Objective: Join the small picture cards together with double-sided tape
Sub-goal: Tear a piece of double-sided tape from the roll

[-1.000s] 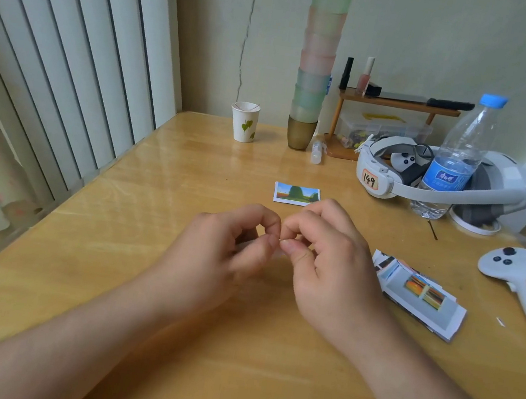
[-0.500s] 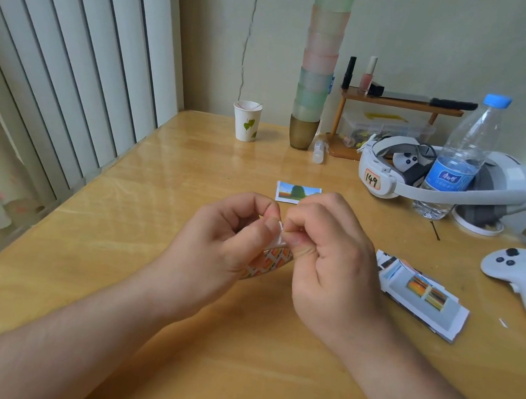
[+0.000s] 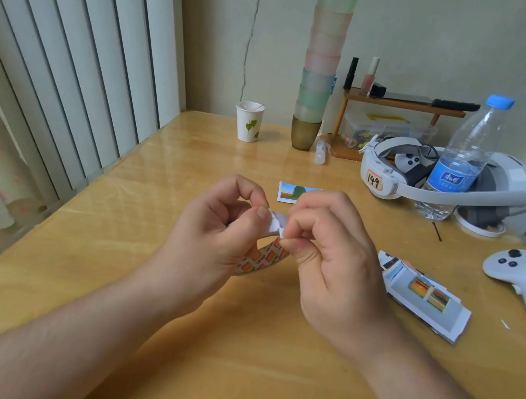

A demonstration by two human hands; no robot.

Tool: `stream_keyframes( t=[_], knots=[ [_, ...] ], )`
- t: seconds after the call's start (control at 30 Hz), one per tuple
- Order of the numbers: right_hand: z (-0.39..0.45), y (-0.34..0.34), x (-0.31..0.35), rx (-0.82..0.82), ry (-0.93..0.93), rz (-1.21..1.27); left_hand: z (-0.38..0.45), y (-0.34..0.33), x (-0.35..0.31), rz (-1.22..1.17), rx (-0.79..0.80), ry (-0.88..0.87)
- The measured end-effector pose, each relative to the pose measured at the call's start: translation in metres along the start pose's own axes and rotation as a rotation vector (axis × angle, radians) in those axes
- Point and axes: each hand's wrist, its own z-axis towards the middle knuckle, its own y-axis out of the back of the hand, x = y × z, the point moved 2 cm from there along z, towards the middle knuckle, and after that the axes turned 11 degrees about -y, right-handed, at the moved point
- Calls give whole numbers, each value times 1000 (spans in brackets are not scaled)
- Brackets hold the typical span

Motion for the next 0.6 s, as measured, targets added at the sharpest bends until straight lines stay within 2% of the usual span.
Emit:
stream_keyframes(
  t=[0.17, 0.27, 0.3, 0.4, 0.43, 0.6],
  knots=[
    [-1, 3, -1, 15, -16, 27, 0, -4, -1, 26, 5, -30],
    [-2, 3, -2, 11, -46, 110, 5, 8, 2, 100, -63, -63],
    [-3, 4, -3, 8, -85, 163, 8, 17, 5, 235, -56, -105],
    [-2, 4, -8, 0, -262, 310, 14, 42, 12, 906, 129, -243],
    [-2, 4, -10, 0, -317, 331, 16, 49, 14, 1016, 167, -248],
    [-1, 3, -16, 36, -468, 325, 26, 78, 23, 1160, 174, -164]
  ],
)
